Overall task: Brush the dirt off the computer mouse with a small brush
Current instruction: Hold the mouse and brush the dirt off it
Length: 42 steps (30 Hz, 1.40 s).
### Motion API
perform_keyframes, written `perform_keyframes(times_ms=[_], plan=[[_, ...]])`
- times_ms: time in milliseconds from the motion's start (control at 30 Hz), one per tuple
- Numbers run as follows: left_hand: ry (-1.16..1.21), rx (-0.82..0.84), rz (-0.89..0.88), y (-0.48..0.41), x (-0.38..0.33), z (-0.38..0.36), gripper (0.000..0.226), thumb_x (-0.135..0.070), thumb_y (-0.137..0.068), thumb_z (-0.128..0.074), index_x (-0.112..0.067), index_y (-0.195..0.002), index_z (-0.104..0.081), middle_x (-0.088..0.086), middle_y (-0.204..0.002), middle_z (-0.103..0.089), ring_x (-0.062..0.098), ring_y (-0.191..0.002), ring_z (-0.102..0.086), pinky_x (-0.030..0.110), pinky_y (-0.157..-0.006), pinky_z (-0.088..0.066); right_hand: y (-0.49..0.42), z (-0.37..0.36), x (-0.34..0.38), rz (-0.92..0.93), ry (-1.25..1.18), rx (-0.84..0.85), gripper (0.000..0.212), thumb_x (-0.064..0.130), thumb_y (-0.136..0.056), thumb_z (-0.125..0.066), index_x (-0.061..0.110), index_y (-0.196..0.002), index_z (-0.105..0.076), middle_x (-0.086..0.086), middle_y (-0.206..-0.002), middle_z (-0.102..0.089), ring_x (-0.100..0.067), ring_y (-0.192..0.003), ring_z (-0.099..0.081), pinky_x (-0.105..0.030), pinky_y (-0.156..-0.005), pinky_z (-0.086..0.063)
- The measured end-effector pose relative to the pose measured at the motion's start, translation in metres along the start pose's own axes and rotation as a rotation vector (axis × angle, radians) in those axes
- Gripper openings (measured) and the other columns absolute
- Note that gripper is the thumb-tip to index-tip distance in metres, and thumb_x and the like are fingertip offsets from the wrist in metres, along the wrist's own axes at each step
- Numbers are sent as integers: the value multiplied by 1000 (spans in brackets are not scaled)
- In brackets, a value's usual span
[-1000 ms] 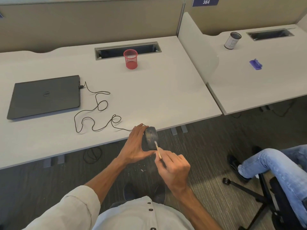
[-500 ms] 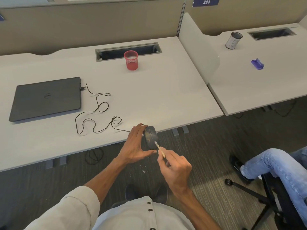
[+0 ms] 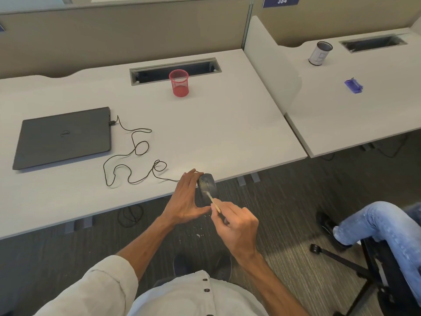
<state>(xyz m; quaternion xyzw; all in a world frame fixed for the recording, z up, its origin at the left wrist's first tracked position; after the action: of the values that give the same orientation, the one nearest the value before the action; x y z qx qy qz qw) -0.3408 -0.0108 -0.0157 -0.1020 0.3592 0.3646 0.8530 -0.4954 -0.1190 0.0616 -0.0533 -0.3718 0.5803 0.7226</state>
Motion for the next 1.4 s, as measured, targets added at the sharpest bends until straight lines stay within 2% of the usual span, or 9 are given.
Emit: perform_keyframes(times_ms=[233,333,400,500,667,867,1000,1233,1400], plan=[[17,4,-11,-2,-1,0,117,-71,-75,-83,-15,-165,-33,6,-169,-35,26,-163,-27,52,-135,-27,0,-12,8,60,35,76,24,32,-101,-76,15,-115,-86,5,-94,-85,-7,-71,-76,-20,-56,-44],[17,-6,-40,-5,-1,3,116,-59,-73,-95,-11,-162,-37,8,-163,-41,27,-157,-36,53,-131,-34,6,-18,12,86,11,97,22,28,-95,-84,15,-112,-87,3,-98,-87,-9,-76,-80,-23,-55,-52],[8,-10,-46,-7,-2,4,119,-58,-70,-99,-9,-161,-39,9,-160,-43,28,-153,-39,51,-129,-36,9,-19,12,81,-5,101,22,27,-93,-88,15,-111,-88,4,-99,-87,-9,-76,-80,-21,-56,-49],[0,-17,-55,-8,-3,6,118,-63,-71,-96,-10,-160,-40,7,-158,-45,26,-150,-41,47,-128,-37,8,-15,8,48,-14,63,21,27,-96,-86,16,-114,-87,6,-98,-86,-5,-71,-74,-16,-61,-37],[-20,-26,-68,-9,-4,6,113,-63,-76,-91,-12,-161,-38,5,-159,-45,24,-153,-39,47,-130,-35,-9,-5,-5,-34,17,0,23,26,-99,-83,15,-118,-86,7,-97,-85,-4,-64,-67,-18,-59,-37],[30,-49,-75,-9,-5,7,108,-63,-77,-86,-9,-160,-41,6,-157,-46,26,-152,-41,51,-128,-37,-8,-20,8,39,7,111,20,26,-97,-84,16,-113,-87,6,-93,-85,-7,-69,-73,-17,-62,-35],[51,-51,-68,-9,-1,7,115,-59,-73,-95,-10,-161,-39,8,-160,-44,27,-155,-39,53,-129,-36,-4,-21,13,80,-6,133,18,27,-95,-85,15,-108,-88,4,-100,-87,-9,-77,-80,-16,-65,-38],[62,-89,-75,-8,1,8,110,-61,-80,-89,-13,-163,-36,3,-169,-39,24,-166,-24,59,-134,-26,-24,-1,12,90,90,-2,24,29,-100,-79,13,-117,-86,3,-96,-85,-9,-72,-76,-25,-55,-46],[87,-114,-79,-7,2,8,105,-63,-82,-82,-14,-164,-36,1,-170,-38,21,-168,-20,58,-136,-19,-32,-8,18,132,148,34,27,32,-102,-74,12,-115,-86,2,-96,-86,-12,-74,-79,-26,-55,-50]])
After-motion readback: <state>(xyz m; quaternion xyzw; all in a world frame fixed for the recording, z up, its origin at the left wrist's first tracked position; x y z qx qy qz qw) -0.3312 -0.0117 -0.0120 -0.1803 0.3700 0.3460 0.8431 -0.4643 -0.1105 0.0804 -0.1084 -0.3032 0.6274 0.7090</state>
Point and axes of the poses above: each hand's wrist, its own y-axis away from the middle knuckle, its own z-axis out of the back of the hand, x = y × z, the point moved 8 cm from there along -y, towards the middle knuckle
